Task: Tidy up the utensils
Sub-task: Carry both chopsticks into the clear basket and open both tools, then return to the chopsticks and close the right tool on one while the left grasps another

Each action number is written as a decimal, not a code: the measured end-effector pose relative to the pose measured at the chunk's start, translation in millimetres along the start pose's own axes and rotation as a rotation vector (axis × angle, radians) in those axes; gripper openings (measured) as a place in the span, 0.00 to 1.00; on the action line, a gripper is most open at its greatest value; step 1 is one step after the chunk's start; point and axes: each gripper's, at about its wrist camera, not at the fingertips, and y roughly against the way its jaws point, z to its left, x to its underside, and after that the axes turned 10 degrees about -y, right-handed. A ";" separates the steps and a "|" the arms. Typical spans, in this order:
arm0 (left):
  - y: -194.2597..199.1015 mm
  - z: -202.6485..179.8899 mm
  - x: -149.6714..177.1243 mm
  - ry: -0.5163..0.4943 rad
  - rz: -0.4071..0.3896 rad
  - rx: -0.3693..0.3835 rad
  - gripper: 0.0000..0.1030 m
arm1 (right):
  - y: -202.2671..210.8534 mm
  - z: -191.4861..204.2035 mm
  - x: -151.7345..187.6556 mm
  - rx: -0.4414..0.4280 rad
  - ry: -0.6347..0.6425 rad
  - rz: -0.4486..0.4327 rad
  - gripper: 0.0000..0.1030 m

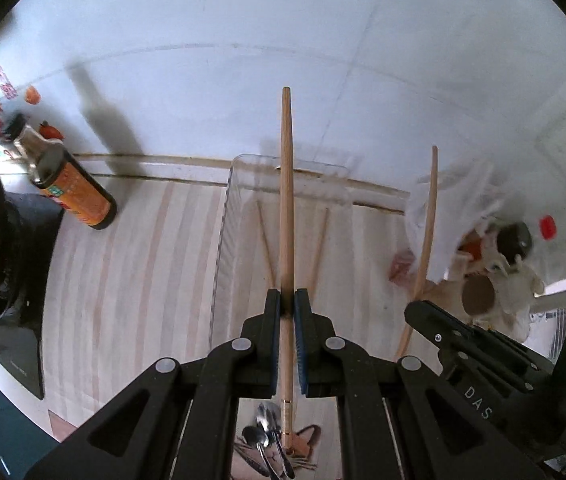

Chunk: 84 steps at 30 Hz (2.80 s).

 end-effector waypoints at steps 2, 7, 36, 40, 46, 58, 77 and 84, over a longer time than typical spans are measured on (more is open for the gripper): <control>-14.2 5.9 -8.1 0.007 0.030 0.004 0.04 | -14.9 6.0 -12.3 -0.002 -0.003 0.022 0.07; -49.5 12.7 -18.1 0.016 0.103 0.000 0.04 | -53.7 14.1 -32.0 0.009 -0.014 0.086 0.07; -19.5 -19.4 90.4 -0.096 -0.136 -0.260 1.00 | 4.2 -101.6 70.5 0.230 -0.122 -0.054 0.61; -40.3 -32.2 122.0 -0.123 -0.073 -0.291 1.00 | -25.8 -136.8 116.2 0.242 -0.174 0.068 0.54; -60.2 -45.4 152.6 -0.165 0.002 -0.308 1.00 | -75.9 -167.7 166.9 0.255 -0.223 0.209 0.29; -107.1 -136.2 188.8 -0.293 0.191 -0.101 0.85 | -49.4 -219.4 185.7 0.391 -0.196 0.165 0.04; -162.5 -177.0 231.3 -0.404 0.340 -0.028 0.05 | -11.3 -309.8 192.9 0.396 -0.314 0.171 0.08; -159.1 -135.4 234.3 -0.336 0.336 -0.028 0.05 | -31.6 -267.7 195.3 0.319 -0.253 0.203 0.07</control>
